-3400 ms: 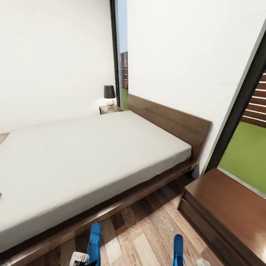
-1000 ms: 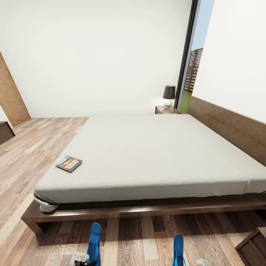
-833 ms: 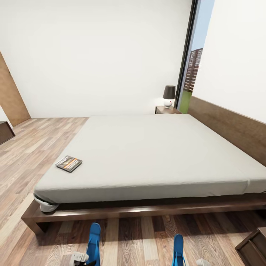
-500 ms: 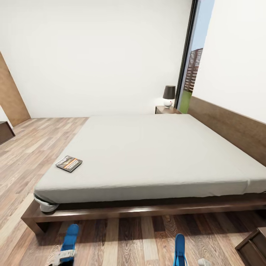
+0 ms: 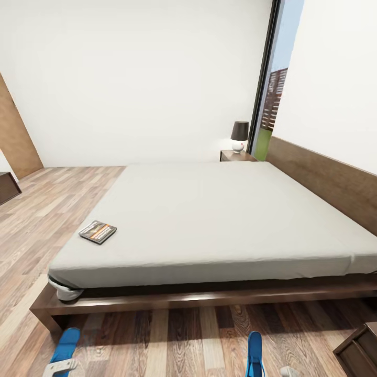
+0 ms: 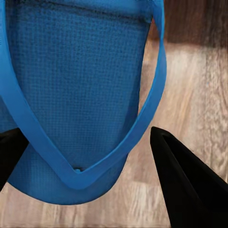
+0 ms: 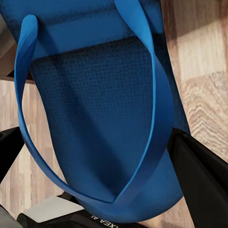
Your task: In the bedroom, move the book from the bed onto either nightstand, and place the two sandals side by side next to the bed.
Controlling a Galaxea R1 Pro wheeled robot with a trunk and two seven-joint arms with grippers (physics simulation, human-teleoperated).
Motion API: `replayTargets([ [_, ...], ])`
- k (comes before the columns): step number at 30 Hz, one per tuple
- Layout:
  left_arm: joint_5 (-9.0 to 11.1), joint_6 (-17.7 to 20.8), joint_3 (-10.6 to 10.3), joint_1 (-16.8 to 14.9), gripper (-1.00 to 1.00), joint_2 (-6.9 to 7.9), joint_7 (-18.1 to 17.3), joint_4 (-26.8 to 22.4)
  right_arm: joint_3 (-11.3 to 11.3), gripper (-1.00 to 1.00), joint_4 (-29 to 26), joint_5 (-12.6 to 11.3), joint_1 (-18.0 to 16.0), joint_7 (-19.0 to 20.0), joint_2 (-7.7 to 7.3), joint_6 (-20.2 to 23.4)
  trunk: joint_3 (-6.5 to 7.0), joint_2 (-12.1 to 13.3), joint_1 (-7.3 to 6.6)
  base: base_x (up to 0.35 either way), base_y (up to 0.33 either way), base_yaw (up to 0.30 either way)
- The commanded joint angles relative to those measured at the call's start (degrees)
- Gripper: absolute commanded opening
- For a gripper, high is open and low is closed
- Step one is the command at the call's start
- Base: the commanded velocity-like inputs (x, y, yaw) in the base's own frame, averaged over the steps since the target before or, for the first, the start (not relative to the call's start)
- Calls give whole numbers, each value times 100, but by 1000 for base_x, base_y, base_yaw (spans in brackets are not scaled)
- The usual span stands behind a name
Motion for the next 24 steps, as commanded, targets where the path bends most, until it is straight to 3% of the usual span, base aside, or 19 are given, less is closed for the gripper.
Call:
replayTargets([
  [1, 43, 49, 14, -10, -100, 14, -18, 5, -49, -100, -6, 29, -4, 22, 2, 53, -5, -2, -1, 0, 0, 0],
  [5, 41, 406, 3, -36, -100, 12, -2, -163, -43, -100, -6, 30, -4, 16, 3, 53, -5, -2, -1, 0, 0, 0],
  [9, 22, 1390, -10, -41, -100, -40, 8, -1014, -40, -100, -6, 37, -4, 13, 3, 53, -5, -2, -1, 0, 0, 0],
  [14, 22, 2336, -16, -42, -100, -236, 3, -1610, -40, -100, -6, 38, -4, 13, 3, 53, -5, -2, -1, 0, 0, 0],
  [18, 44, 2535, -26, -42, -100, -278, -16, -1683, -47, -100, -6, 31, -4, 16, 3, 53, -5, -2, -1, 0, 0, 0],
  [24, 49, 2541, -32, -42, -100, -293, -19, -1675, -49, -100, -6, 30, -4, 23, -5, 53, -5, -2, -1, 0, 0, 0],
])
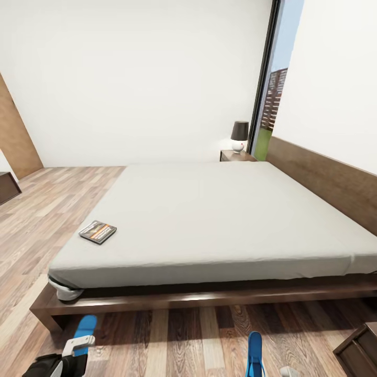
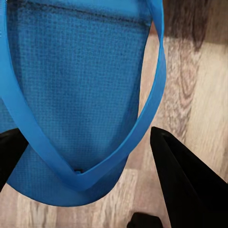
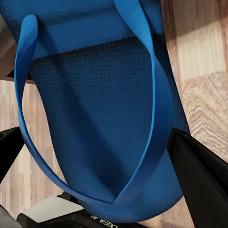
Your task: In the bedroom, move the book from the bed onto either nightstand, and place the two sandals side by side next to the bed.
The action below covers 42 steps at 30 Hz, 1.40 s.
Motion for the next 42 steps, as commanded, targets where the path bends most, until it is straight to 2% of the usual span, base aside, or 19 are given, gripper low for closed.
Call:
replayTargets([
  [1, 34, 37, 20, -1, -100, -14, 3, -8, -48, -100, -6, 26, -4, 36, -2, 55, -5, -2, -1, 0, 0, 0],
  [4, 34, 25, 19, -1, -100, -77, 3, -2, -55, -100, -51, 23, -4, 108, -18, 132, -5, -2, -1, 0, 0, 0],
  [6, 34, 23, 19, -1, -100, -102, 3, 15, -60, -100, -100, 21, -7, 220, -155, 279, -5, -2, -1, 0, 0, 0],
  [7, 34, 22, 19, -1, -100, -114, 3, 22, -58, -100, -123, 17, -16, 319, -282, 605, -5, -2, -1, 0, 0, 0],
  [10, 34, 22, 18, -1, -100, -164, 3, 27, -57, -100, -303, 12, -36, 656, -410, 1639, -5, -2, -1, 0, 0, 0],
  [12, 34, 21, 18, -1, -100, -203, 3, 28, -57, -100, -638, 11, -43, 954, -443, 2187, -5, -2, -1, 0, 0, 0],
  [15, 37, 14, 20, -1, -100, -261, 2, 29, -57, -100, -1238, 11, -47, 1512, -456, 2758, -5, -2, -1, 0, 0, 0],
  [16, 42, 13, 21, -1, -100, -279, 1, 29, -57, -100, -1577, 9, -58, 2127, -463, 3282, -5, -2, -1, 0, 0, 0],
  [17, 42, 13, 19, -1, -100, -320, 3, 29, -57, -100, -1804, 7, -62, 2346, -464, 3523, -5, -2, -1, 0, 0, 0],
  [19, 43, 13, 20, -1, -100, -384, 3, 29, -57, -100, -1997, 3, -64, 2460, -465, 3772, -5, -2, -1, 0, 0, 0],
  [23, 43, 13, 20, -1, -100, -443, 3, 29, -51, -100, -2222, -5, -65, 2505, -446, 3887, -5, -2, -1, 0, 0, 0],
  [32, 43, 13, 26, 8, -100, -484, 3, 30, -40, -100, -2273, -1, -65, 2453, -430, 3848, -5, -2, -1, 0, 0, 0],
  [42, 43, 13, 27, 8, -100, -488, 3, 35, -48, -100, -2283, -7, -65, 2479, -439, 3884, -185, -403, 219, 0, 0, 0],
])
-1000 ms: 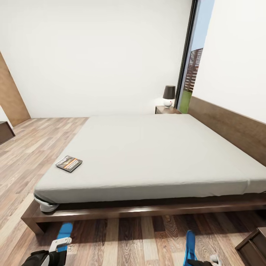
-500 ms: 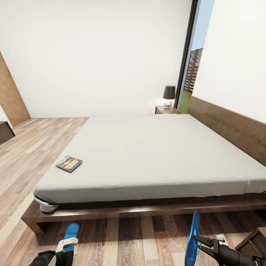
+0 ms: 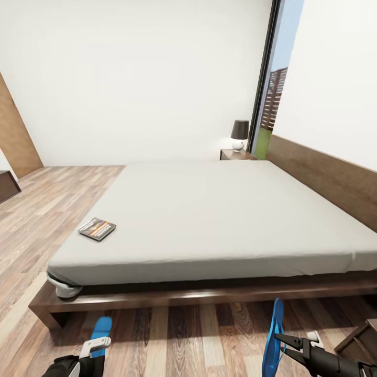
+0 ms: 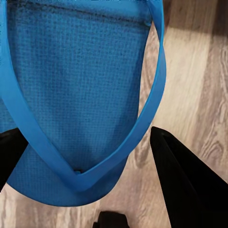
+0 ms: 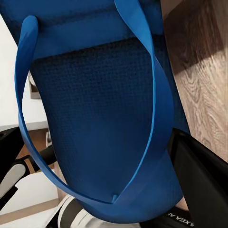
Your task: In the bedroom, move the book from the bed onto either nightstand, and place the two sandals side by side next to the bed.
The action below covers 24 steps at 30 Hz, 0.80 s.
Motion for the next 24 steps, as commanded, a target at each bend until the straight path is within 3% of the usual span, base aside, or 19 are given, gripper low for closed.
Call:
replayTargets([
  [1, 38, 41, 21, -2, -100, -1, 3, -8, -36, -100, -5, 57, -8, 34, 4, 63, -24, -44, 22, 0, 0, 0],
  [21, 35, 39, 12, 6, -100, -3, 3, -15, -28, -100, -5, 64, -8, -2, 13, 51, -383, -846, 461, 0, 0, 0],
  [24, 37, 39, 12, 6, -100, -55, 3, -15, -28, -100, -5, 62, -8, 6, 13, 75, -437, -967, 527, 0, 0, 0],
])
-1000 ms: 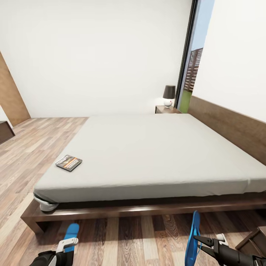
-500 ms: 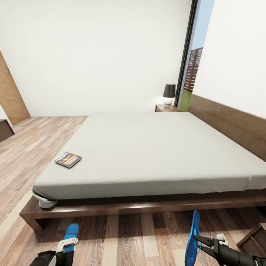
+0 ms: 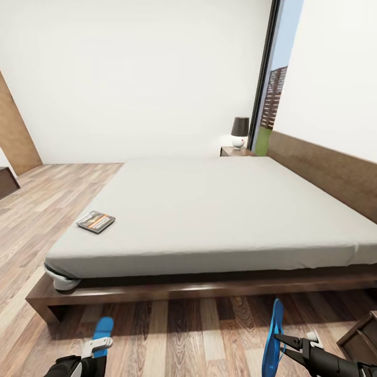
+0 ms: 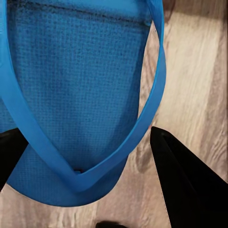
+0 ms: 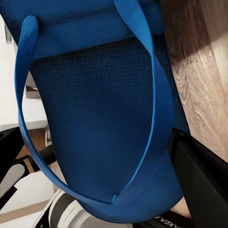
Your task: In the bedroom, move the book from the bed onto either nightstand, and place the two sandals side by side next to the bed.
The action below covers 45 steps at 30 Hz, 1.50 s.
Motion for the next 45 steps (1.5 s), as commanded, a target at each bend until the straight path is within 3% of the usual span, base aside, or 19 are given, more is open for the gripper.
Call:
replayTargets([
  [1, 32, 38, 21, -1, -100, -11, 3, -9, -36, -100, -5, 56, -8, 42, 4, 65, -24, -44, 22, 0, 0, 0],
  [28, 103, -80, 57, -1, -100, -9, -5, -9, -35, -100, -5, 60, -8, 35, 7, 46, -508, -1127, 615, 0, 0, 0],
  [31, 103, -68, 108, -1, -100, 52, -5, -15, -36, -100, -5, 60, -8, 35, 7, 47, -562, -1247, 680, 0, 0, 0],
  [33, 107, -60, 285, -1, -100, 300, -29, -17, -36, -100, -5, 60, -8, 39, 8, 52, -598, -1327, 724, 0, 0, 0],
  [35, 103, -54, 442, -1, -100, 405, -201, -18, -36, -100, -5, 60, -8, 38, 7, 52, -634, -1408, 768, 0, 0, 0],
  [39, 68, -50, 569, -1, -100, 474, -1057, -18, -36, -100, -5, 60, -8, 35, 7, 54, -706, -1568, 856, 0, 0, 0],
  [45, 59, -68, 590, -1, -100, 478, -1236, -18, -33, -100, -5, 60, -8, 40, 7, 53, -839, -1576, 872, 0, 0, 0],
])
